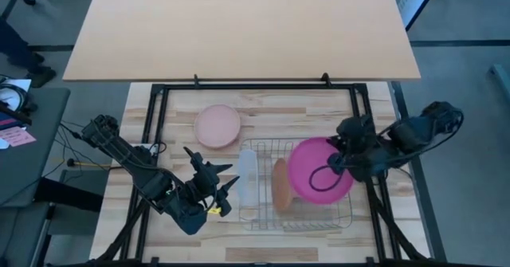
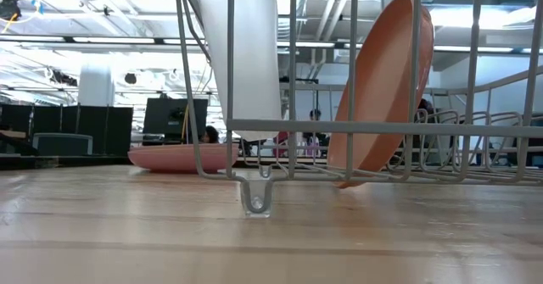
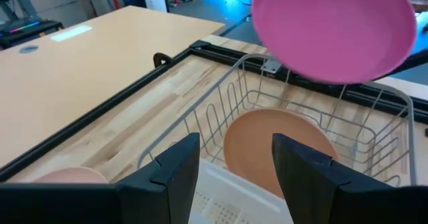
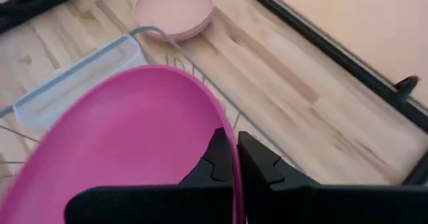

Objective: Sort dishes
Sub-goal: Put the pink plate in the dish rack

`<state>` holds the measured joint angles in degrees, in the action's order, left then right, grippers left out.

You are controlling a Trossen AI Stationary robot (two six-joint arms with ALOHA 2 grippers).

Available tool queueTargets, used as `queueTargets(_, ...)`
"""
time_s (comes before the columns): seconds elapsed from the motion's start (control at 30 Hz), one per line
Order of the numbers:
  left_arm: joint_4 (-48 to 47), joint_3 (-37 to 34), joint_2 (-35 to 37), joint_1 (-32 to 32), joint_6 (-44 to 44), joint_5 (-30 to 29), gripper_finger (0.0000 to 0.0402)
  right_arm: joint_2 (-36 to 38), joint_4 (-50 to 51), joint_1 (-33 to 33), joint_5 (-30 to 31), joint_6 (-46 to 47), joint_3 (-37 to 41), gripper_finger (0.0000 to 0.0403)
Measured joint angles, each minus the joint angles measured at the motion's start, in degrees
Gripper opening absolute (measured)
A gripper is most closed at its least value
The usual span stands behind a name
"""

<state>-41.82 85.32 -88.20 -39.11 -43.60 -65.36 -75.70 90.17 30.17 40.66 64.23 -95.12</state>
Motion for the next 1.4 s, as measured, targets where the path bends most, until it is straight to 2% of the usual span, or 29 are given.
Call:
queueTargets(0.33,-0.4,0.0,0.0,-1.7,-0.2,0.6,0.0182,4.1,-0.1,-7.2,-3.0,-4.1,-0.8,0.0006)
queueTargets(0.43,-0.4,0.0,0.0,-1.7,-0.2,0.6,0.0182,4.2,-0.1,-9.0,-3.9,-4.5,1.7,0.0006)
queueTargets(0.67,-0.4,0.0,0.0,-1.7,-0.2,0.5,0.0182,3.8,-0.1,-11.7,-13.3,-3.6,11.7,0.0006)
queueTargets(0.83,-0.4,0.0,0.0,-1.7,-0.2,0.2,0.0182,4.2,0.0,-11.7,-15.1,-1.2,14.5,0.0006)
queueTargets(1.4,-0.8,0.0,0.0,-0.4,-0.2,-0.1,0.0182,-9.9,-0.4,-11.1,-17.5,0.6,15.3,0.0005)
